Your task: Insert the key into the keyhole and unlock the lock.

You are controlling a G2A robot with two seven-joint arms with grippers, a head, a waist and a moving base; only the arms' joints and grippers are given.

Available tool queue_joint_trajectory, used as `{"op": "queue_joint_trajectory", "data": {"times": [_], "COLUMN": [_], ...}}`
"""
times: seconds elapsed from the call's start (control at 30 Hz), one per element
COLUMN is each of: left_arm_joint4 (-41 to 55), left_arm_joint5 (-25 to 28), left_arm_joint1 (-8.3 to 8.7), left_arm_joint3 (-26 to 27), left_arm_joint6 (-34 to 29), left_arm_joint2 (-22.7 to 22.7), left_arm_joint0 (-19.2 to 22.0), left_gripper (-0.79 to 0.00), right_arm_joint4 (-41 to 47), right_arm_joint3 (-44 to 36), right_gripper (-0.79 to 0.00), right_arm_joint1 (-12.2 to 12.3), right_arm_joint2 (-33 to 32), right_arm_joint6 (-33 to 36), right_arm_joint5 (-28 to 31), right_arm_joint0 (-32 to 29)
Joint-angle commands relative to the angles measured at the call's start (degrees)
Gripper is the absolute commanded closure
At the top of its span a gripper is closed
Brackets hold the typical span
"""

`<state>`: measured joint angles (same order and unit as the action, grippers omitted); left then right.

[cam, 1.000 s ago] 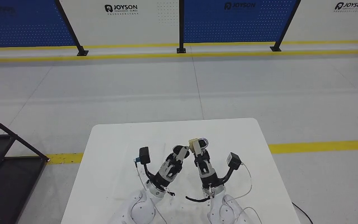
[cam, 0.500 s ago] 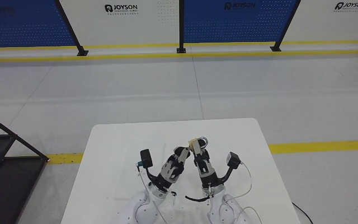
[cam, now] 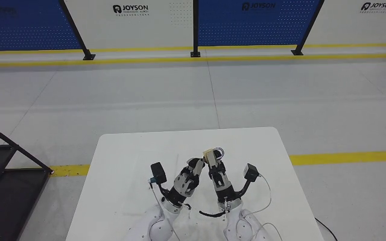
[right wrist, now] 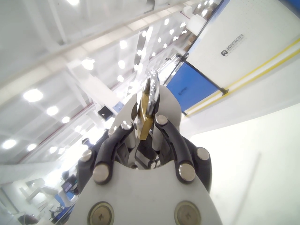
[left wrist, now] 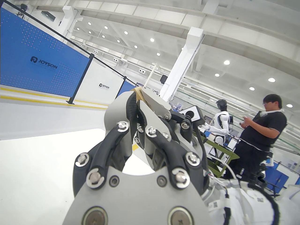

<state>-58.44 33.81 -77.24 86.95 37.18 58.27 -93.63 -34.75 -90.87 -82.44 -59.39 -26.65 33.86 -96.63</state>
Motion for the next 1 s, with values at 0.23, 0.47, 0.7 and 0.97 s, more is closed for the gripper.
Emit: {"op": "queue_joint_trajectory", "data": {"times": [0.23,0.47,0.7,0.97], "left_arm_joint4": [-5.8,-9.6,-13.8,-17.9], "left_arm_joint5": [-3.3,-6.6,-10.9,-15.1], "left_arm_joint1": [-0.14,-0.36,-0.49,-0.56], "left_arm_joint3": [-1.3,-2.5,-3.4,-4.0], "left_arm_joint6": [5.3,9.5,12.7,15.5], "left_arm_joint2": [-0.8,-1.8,-2.5,-3.3], "left_arm_joint0": [0.5,1.1,1.6,1.8], "left_gripper": [0.000,0.000,0.000,0.000], "right_arm_joint4": [0.3,0.3,0.2,0.1], "right_arm_joint3": [-0.2,-0.2,-0.2,-0.3], "right_gripper": [0.000,0.000,0.000,0.000], "right_arm_joint1": [0.0,0.0,0.0,0.0], "right_arm_joint2": [-0.1,-0.1,0.0,0.0], "right_arm_joint6": [0.2,0.3,0.3,0.1], "right_arm_joint5": [-0.5,-0.8,-1.1,-1.2], "right_arm_joint0": [-0.1,0.0,0.0,0.0]}}
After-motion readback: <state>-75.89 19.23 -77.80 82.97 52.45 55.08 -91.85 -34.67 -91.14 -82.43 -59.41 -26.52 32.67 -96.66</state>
